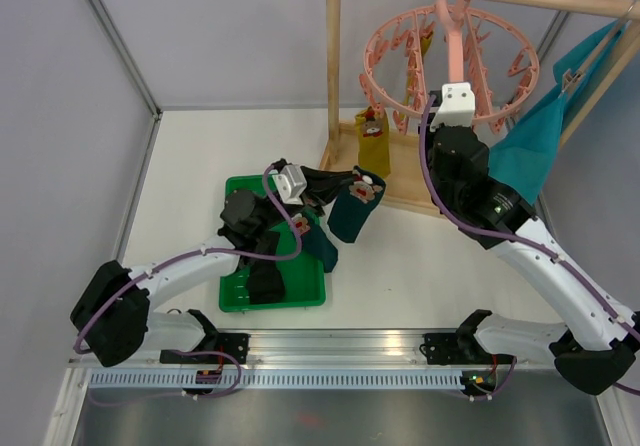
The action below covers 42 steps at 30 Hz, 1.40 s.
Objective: Clip the socks to the hanger
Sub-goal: Open the clamp at the hanger, then clamp the sock onto the hanger.
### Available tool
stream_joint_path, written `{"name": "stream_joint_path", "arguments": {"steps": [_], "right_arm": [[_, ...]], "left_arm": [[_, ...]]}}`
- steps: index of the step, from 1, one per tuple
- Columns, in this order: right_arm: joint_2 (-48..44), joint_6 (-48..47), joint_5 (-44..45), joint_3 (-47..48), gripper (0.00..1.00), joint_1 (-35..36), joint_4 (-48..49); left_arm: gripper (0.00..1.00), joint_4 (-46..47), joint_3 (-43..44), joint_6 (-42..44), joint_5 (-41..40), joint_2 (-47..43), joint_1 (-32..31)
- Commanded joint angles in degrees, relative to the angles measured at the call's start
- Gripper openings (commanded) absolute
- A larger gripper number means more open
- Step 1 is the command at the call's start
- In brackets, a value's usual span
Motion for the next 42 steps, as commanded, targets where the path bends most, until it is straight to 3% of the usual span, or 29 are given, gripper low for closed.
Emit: {"name": "stream_joint_path", "arguments": {"steps": [1,12,23,42], "right_arm": [[-1.53,0.86,-0.36,0.97,0.24,-0.18,2.31],[-1.27,4.82,-4.14,4.57,0.00,-0.18,-1.12],[-0.83,7.89,-6.86,6.77,0.00,-0.26,-3.05],[0.49,8.60,-9.85,7.74,0.00,-0.35,-2.70]], "left_arm": [[0.02,3.26,2.87,-1.70,0.67,1.84,-0.29],[0.02,7.83,12.53,-0.21,-1.36,14.92,-1.78],[0.02,12.49,20.79,-1.70,-2.50,26.27,-2.04],[0.02,14.34,26.86,-3.64,-5.84,30.94,-2.13]]}}
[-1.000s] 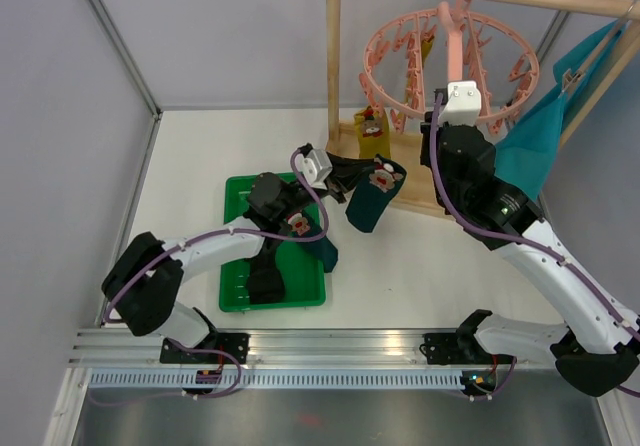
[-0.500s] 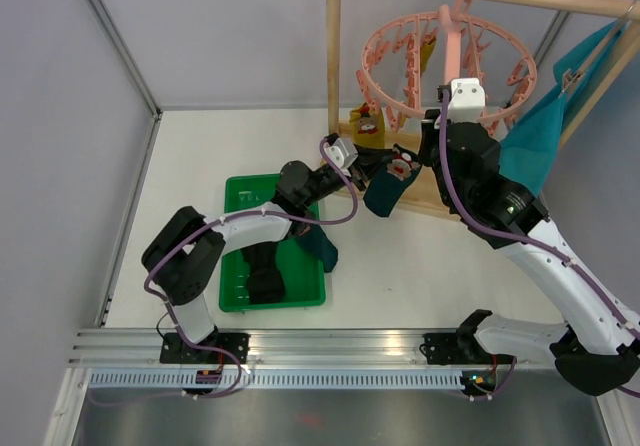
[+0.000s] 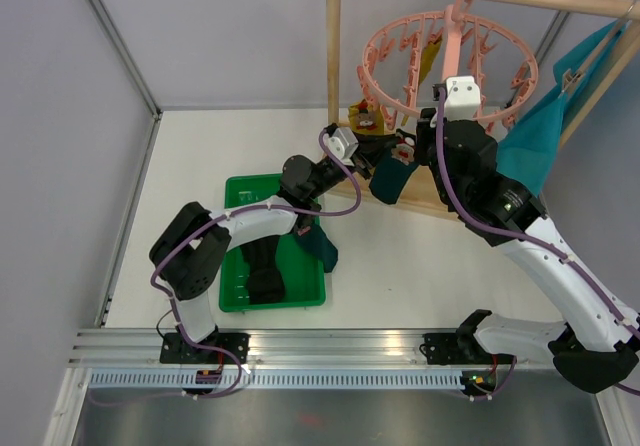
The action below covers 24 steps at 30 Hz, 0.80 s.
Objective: Clip the socks to the hanger
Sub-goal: Clamp the sock onto the hanger.
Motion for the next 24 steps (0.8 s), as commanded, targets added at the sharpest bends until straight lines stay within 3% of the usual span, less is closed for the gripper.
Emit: {"name": "stream_joint_path", "arguments": {"steps": [1,24], "right_arm": [[0.03,0.55,-0.56,2.73,0.00,-0.31,2.15],[-0.24,-0.06,0.14,3.96,0.00,-0.31,2.24]], "left_arm": [[0.02,4.50,2.66,-1.80,-0.79,0.51,-0.36],[0.02,4.50,-2.25,-1.01,-0.70,-1.77,-0.36]]}}
